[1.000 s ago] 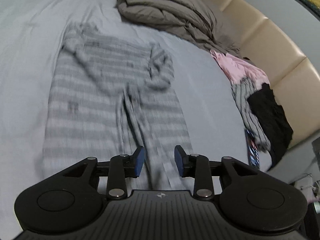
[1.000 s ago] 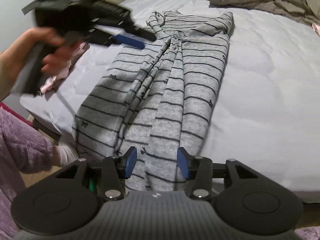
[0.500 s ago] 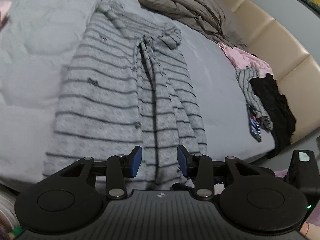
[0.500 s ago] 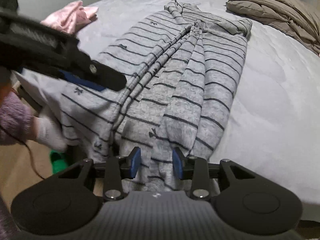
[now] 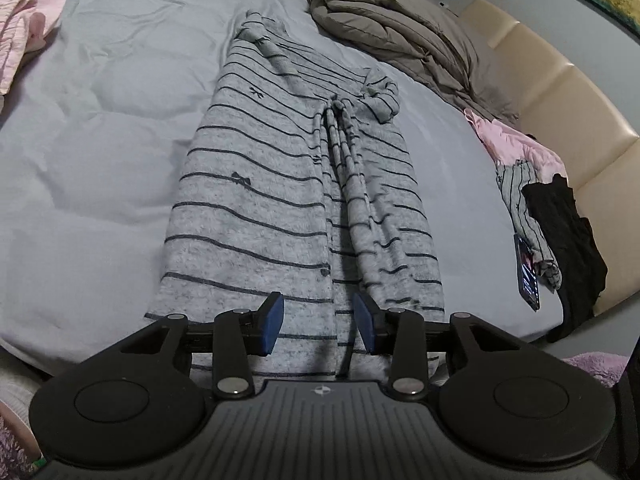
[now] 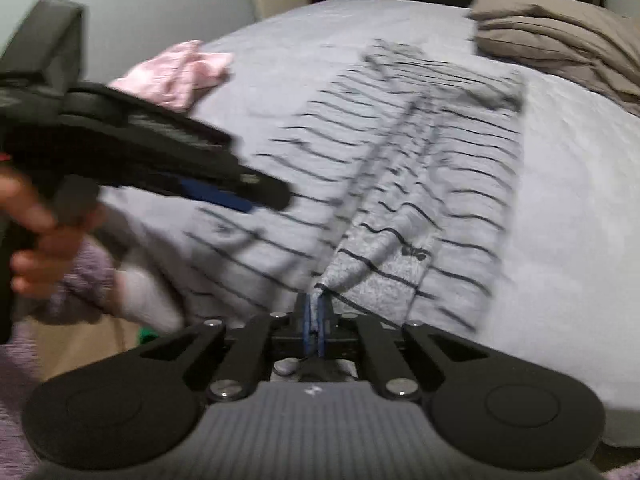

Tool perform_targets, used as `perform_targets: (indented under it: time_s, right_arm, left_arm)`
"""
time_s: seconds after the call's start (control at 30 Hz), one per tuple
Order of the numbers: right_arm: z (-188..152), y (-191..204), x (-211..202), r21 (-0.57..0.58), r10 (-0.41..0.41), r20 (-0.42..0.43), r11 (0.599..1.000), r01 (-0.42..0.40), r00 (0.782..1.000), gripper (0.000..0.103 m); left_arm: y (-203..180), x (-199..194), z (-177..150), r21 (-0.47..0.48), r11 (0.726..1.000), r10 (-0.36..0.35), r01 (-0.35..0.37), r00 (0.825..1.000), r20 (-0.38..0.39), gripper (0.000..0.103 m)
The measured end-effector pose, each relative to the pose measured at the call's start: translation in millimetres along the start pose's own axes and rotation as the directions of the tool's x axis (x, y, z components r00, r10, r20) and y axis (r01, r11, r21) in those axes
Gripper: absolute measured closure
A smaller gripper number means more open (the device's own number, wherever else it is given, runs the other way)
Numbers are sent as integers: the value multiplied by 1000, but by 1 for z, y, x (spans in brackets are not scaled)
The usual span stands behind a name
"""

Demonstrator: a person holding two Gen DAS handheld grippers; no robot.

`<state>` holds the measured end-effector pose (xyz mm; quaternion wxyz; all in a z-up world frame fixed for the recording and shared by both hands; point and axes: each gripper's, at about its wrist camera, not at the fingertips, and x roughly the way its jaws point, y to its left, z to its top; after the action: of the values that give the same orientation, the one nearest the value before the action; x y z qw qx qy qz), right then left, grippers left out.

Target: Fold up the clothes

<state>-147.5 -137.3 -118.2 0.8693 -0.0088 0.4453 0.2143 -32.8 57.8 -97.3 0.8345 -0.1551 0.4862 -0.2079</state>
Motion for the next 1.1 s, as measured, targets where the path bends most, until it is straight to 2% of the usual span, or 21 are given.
perform_targets:
  time_s: [0.07,0.27,0.33,0.37,0.4,0.5,0.63,0.73,0.83,0.93,1.1]
  right_arm:
    - [2,2,7,-15,13,-18,1000,-13,1000,96]
    - [-3,7,4,-12,127,-38,992,-128,991,91]
    - [-5,6,-2,-25,98,-30,995,-99,995,80]
    - [-5,3,-6,-19,80,-18,997,-81,997,67]
    - [-5,-2,-10,-5,58,-3,998,-58,998,66]
    - [-2,-21,-18,38,-21,12,999,20,1000,66]
    - [8,-52,-21,85,-139,-18,987,140,990,66]
    - [20,-73,-21,104,-178,-47,978,182,983,66]
    - [31,-90,-17,99,-189,-76,976,196,979,66]
    - [39,-106,-7,98,-186,-102,976,195,977,66]
    - [49,-127,13,133,-148,-139,977,167,979,66]
  left_arm:
    - [1,0,-1,-4,1000,2,-2,1000,-3,67]
    - [0,3,-5,11,1000,-25,25,1000,-16,67]
    - [-3,4,-5,25,999,-41,41,999,-20,67]
    - [-6,6,-4,37,998,-49,50,998,-24,67]
    - [-10,8,-2,50,997,-55,56,998,-27,67]
    - [-22,14,12,84,995,-56,58,998,-18,67]
    - [-34,31,40,127,990,-58,60,998,-18,68]
    - [-44,47,62,179,982,-60,62,998,-13,70]
    - [-49,68,79,204,974,-98,103,995,-32,72]
    - [-52,94,94,217,970,-98,107,994,-52,73]
    - [-43,132,122,182,976,-104,116,992,-74,75]
